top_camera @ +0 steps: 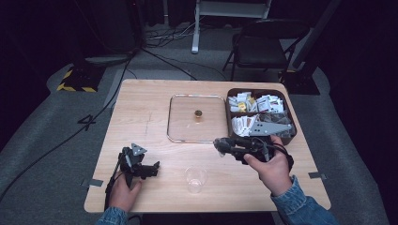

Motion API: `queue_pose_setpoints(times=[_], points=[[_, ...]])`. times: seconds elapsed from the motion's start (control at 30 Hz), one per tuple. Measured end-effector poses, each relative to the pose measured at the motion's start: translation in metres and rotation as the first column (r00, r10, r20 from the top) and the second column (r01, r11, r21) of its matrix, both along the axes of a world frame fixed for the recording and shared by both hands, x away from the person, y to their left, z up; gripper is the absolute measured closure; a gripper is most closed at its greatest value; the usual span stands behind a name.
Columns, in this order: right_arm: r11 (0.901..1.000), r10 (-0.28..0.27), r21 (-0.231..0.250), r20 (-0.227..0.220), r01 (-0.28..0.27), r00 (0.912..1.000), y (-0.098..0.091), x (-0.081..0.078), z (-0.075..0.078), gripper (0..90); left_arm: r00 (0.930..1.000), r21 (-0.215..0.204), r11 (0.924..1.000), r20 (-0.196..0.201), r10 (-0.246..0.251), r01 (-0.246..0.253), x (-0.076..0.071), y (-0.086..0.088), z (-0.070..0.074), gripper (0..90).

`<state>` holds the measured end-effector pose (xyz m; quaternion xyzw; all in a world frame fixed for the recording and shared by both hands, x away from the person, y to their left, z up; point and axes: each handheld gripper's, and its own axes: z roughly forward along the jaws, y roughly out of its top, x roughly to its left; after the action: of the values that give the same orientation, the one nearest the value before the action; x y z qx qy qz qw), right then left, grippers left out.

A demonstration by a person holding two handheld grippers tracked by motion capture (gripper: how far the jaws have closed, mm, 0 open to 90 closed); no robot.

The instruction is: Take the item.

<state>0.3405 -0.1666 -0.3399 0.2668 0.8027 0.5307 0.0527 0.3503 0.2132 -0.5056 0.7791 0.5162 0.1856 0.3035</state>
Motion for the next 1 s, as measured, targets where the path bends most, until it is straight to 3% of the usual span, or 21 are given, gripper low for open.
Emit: queue_pose_setpoints(times=[0.4,0.67,1.0], points=[[0.9988,0.048,-0.005,-0.022,-0.048,0.9986,0.027,-0.009,-0.024,71.9,1.0000,-0.001,1.0000,0.000,0.000,0.000,0.001,0.000,0.000,0.3],[0.9977,0.066,-0.014,-0.036,-0.066,0.9972,0.040,-0.015,-0.046,71.8,1.0000,-0.003,1.0000,0.001,0.003,-0.003,0.001,0.000,0.000,0.3],[0.9942,0.095,-0.047,-0.054,-0.097,0.9941,0.051,-0.020,-0.063,71.8,1.0000,-0.002,1.0000,-0.001,0.002,-0.002,0.001,-0.001,0.000,0.3]])
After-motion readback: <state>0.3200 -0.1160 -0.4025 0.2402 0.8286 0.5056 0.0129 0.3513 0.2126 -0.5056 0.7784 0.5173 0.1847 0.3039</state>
